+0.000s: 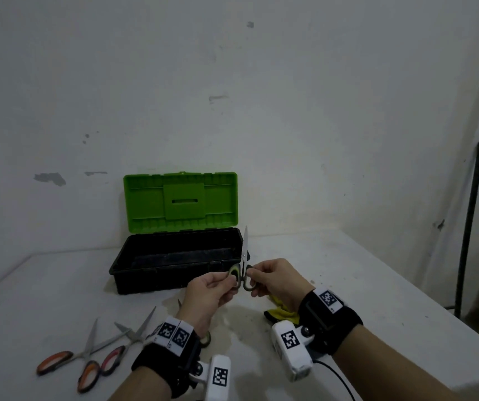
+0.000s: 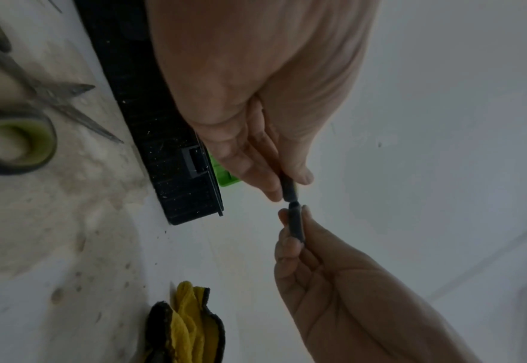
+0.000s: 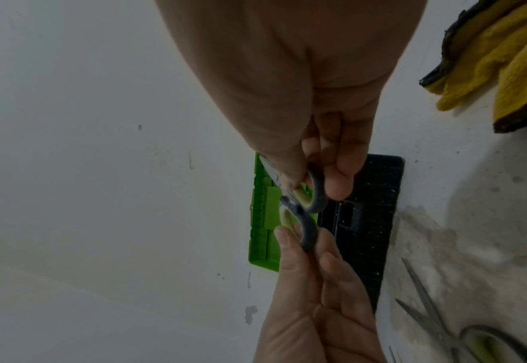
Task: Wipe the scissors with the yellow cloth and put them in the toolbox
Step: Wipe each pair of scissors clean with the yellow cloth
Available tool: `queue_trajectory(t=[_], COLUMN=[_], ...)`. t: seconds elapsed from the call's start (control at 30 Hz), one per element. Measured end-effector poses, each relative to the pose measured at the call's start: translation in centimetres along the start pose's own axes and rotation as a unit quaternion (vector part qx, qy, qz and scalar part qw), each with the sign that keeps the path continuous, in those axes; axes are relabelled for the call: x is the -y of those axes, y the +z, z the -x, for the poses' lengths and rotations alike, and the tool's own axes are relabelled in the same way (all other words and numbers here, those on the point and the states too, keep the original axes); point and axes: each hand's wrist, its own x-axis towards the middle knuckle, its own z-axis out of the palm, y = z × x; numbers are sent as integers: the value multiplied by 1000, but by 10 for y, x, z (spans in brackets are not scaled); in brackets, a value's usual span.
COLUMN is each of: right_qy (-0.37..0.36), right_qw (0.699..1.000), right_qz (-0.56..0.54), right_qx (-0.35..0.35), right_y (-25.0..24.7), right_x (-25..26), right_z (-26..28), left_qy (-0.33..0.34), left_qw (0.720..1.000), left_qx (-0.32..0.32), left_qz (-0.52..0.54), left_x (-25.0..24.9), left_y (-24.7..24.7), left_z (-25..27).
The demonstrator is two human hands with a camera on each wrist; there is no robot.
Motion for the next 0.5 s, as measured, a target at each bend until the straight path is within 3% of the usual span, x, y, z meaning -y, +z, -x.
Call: queue_trajectory(t=[0.1,0.23,0.5], right_qy=[-24,-81,-79], right_qw=[999,984,972], right_qz=[-9,124,206], right_qx=[-48,-98,-84], right_y=[3,17,31], right_x=[-2,4,15], right_z=[2,3,-19], left_qy=[-10,-23,-43], left_qw=[1000,997,997], left_qx=[-14,-29,-29], left_qz=[22,62,62], left_x=[-1,-7,-20], left_y=[1,6,-6], left_z=[0,1,-13])
